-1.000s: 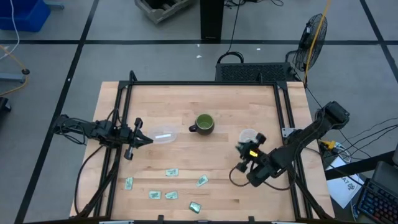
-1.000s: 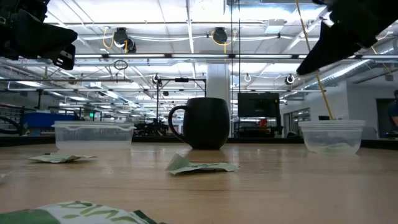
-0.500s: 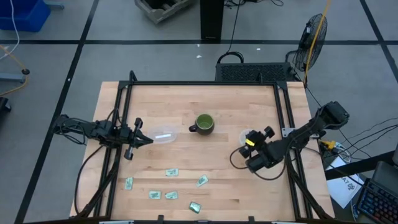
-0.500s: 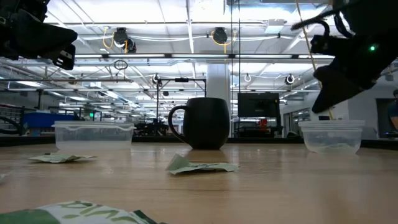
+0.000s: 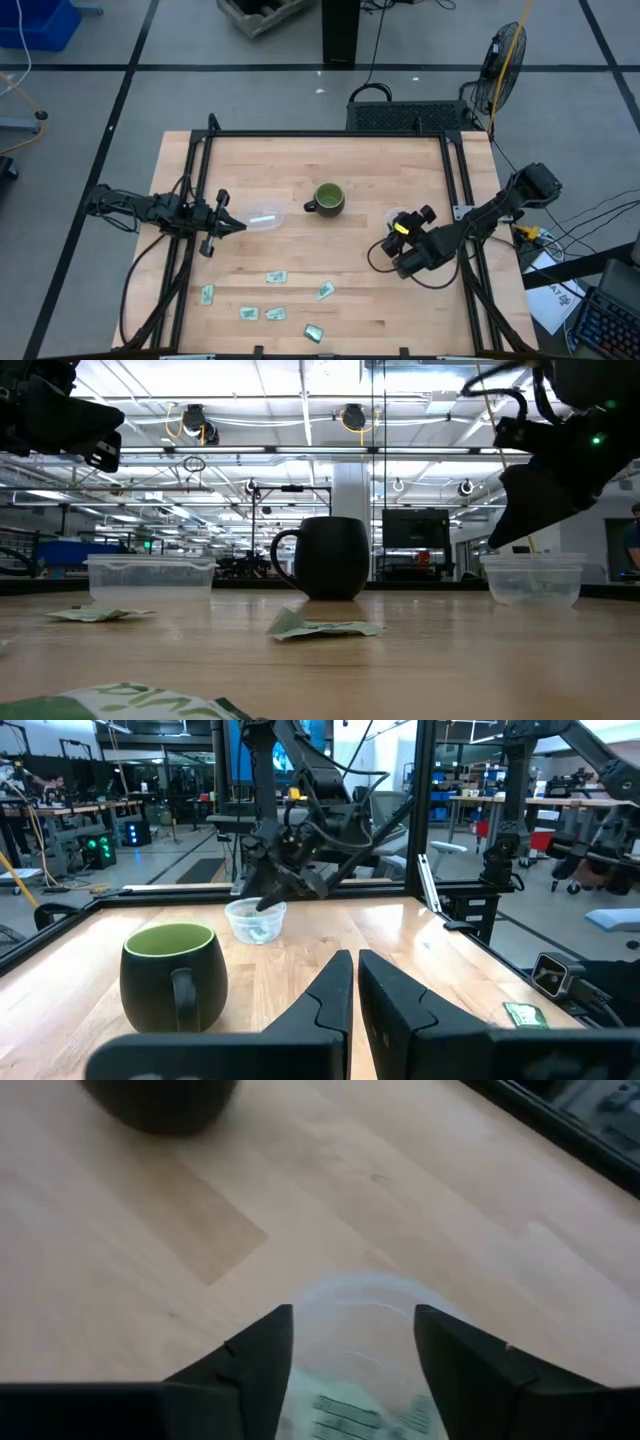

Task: Pick and place Stevia / Truvia into bins
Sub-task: Put the stevia packet into the oval transparent container

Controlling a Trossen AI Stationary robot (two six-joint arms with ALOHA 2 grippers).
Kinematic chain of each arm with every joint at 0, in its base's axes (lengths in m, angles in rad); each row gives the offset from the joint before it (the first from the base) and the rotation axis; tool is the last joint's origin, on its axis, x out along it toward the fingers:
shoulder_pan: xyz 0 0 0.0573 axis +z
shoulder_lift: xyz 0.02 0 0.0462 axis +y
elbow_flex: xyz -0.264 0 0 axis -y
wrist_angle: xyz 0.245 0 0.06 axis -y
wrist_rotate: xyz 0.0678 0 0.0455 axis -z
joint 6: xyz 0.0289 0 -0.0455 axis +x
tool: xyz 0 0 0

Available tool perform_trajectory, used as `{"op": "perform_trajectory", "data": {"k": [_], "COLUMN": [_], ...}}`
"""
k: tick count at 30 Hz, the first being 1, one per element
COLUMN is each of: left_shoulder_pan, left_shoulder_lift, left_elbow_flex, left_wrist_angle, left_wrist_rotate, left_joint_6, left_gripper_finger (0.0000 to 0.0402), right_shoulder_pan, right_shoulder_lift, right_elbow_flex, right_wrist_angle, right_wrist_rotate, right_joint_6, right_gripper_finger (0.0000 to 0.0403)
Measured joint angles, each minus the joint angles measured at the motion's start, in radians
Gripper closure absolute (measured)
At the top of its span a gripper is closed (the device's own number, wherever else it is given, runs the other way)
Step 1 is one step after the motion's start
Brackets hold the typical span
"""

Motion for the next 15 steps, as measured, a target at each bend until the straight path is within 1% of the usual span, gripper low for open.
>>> {"op": "perform_trajectory", "data": {"k": [2, 4, 7, 9, 11, 13, 15], "left_shoulder_pan": [0.000, 0.000, 0.000, 0.000, 0.000, 0.000, 0.000], "left_shoulder_lift": [0.000, 0.000, 0.000, 0.000, 0.000, 0.000, 0.000], "left_elbow_flex": [0.000, 0.000, 0.000, 0.000, 0.000, 0.000, 0.000], "left_wrist_angle": [0.000, 0.000, 0.000, 0.000, 0.000, 0.001, 0.000], "left_wrist_rotate": [0.000, 0.000, 0.000, 0.000, 0.000, 0.000, 0.000], "left_joint_6": [0.000, 0.000, 0.000, 0.000, 0.000, 0.000, 0.000], "left_gripper_finger": [0.0376, 0.0376, 0.0376, 0.0376, 0.0376, 0.0376, 0.0376], "right_shoulder_pan": [0.005, 0.013, 0.032, 0.043, 0.055, 0.074, 0.097], "right_shoulder_lift": [-0.016, -0.038, -0.067, -0.074, -0.079, -0.095, -0.128], "right_elbow_flex": [0.000, 0.000, 0.000, 0.000, 0.000, 0.000, 0.000], "right_wrist_angle": [0.080, 0.205, 0.479, 0.701, 0.878, 0.991, 1.011], "right_wrist_rotate": [-0.009, -0.025, -0.060, -0.119, -0.180, -0.218, -0.229], "right_joint_6": [-0.055, -0.162, -0.399, -0.585, -0.743, -0.854, -0.935], "right_gripper_finger": [0.0189, 0.0186, 0.0187, 0.0191, 0.0194, 0.0197, 0.0199]}}
